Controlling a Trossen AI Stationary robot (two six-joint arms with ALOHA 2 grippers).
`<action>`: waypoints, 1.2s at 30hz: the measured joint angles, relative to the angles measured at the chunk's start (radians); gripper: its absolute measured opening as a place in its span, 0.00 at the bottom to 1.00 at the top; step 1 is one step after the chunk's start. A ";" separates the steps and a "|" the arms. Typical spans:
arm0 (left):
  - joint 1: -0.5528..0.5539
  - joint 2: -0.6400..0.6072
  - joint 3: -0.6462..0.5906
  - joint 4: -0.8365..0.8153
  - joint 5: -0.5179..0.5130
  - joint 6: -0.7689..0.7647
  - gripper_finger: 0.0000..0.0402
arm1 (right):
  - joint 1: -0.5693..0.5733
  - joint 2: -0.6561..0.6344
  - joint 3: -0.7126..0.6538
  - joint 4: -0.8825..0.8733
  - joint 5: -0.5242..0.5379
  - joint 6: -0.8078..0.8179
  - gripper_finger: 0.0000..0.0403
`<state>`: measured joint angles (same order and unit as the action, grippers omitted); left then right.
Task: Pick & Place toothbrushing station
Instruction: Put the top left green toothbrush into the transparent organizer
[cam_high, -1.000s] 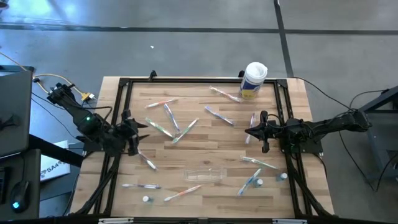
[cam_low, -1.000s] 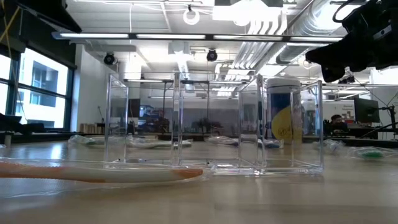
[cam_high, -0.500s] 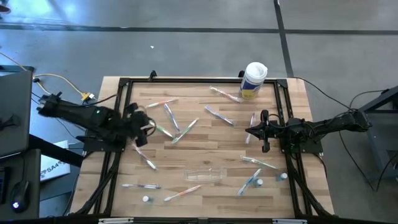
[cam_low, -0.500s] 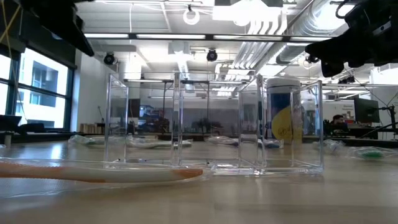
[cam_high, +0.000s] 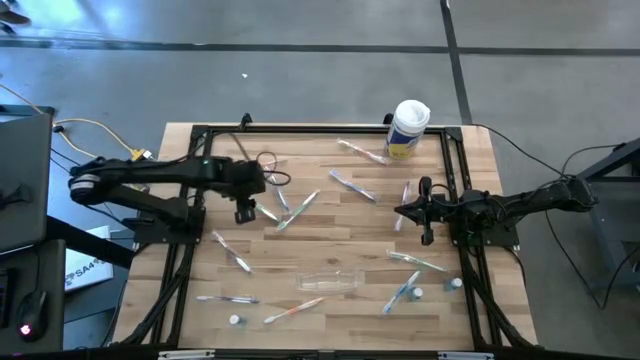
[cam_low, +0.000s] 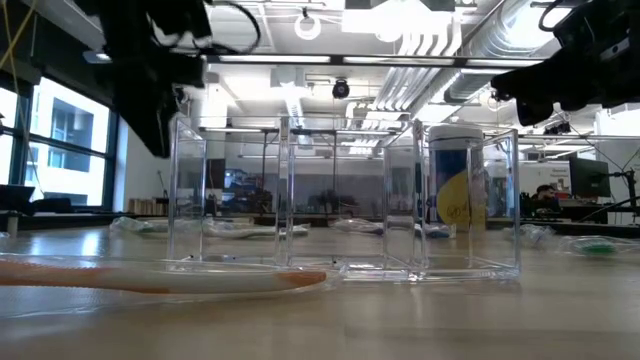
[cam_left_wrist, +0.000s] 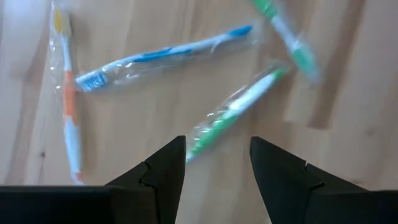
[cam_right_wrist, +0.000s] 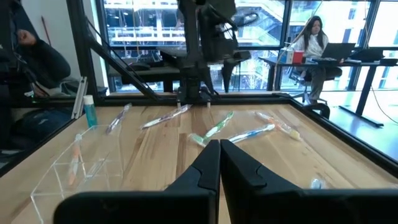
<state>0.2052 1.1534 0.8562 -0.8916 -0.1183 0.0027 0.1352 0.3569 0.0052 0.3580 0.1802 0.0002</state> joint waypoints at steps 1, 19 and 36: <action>0.012 0.025 0.000 0.006 -0.001 0.037 0.44 | 0.000 0.000 0.000 -0.003 0.000 0.000 0.01; 0.037 0.359 0.000 0.066 -0.001 0.333 0.44 | 0.000 0.049 0.000 -0.009 -0.001 0.056 0.01; 0.037 0.458 0.002 0.125 0.050 0.289 0.44 | 0.000 0.063 0.000 -0.006 -0.001 0.079 0.01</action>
<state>0.2420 1.6113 0.8581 -0.7663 -0.0679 0.2917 0.1354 0.4202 0.0053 0.3525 0.1797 0.0797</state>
